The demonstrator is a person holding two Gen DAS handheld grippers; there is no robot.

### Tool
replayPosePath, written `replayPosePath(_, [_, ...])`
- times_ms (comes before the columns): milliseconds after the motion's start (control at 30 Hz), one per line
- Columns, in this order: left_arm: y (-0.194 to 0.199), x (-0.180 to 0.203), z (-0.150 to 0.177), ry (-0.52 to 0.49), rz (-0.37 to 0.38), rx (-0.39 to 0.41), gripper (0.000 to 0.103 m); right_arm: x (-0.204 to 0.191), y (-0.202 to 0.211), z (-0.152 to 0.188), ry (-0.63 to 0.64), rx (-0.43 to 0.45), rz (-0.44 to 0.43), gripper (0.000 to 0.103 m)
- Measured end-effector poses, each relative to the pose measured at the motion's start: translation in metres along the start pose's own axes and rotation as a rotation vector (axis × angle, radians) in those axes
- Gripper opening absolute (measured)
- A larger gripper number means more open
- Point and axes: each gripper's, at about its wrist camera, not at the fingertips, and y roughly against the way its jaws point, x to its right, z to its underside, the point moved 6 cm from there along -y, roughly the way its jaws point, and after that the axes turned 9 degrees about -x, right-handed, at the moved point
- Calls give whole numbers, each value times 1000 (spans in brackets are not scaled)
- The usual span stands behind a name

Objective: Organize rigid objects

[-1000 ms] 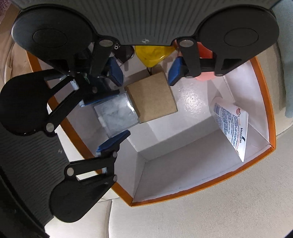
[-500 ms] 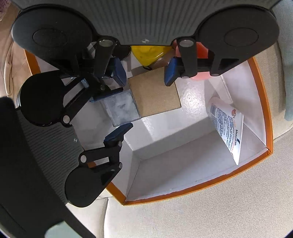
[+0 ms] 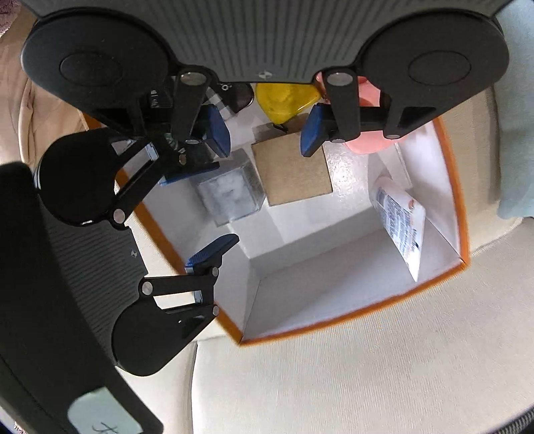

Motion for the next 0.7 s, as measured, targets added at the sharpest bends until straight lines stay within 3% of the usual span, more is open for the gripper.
replayPosePath(367, [62, 38, 13, -23, -128, 156, 58, -27, 76, 20, -66, 81, 107, 57])
replayPosePath(600, [98, 56, 28, 33, -243, 244, 63, -23, 111, 51, -396, 146, 139, 62])
replayPosePath(700, [115, 62, 39, 65, -261, 278, 65, -29, 132, 70, -559, 233, 134, 70])
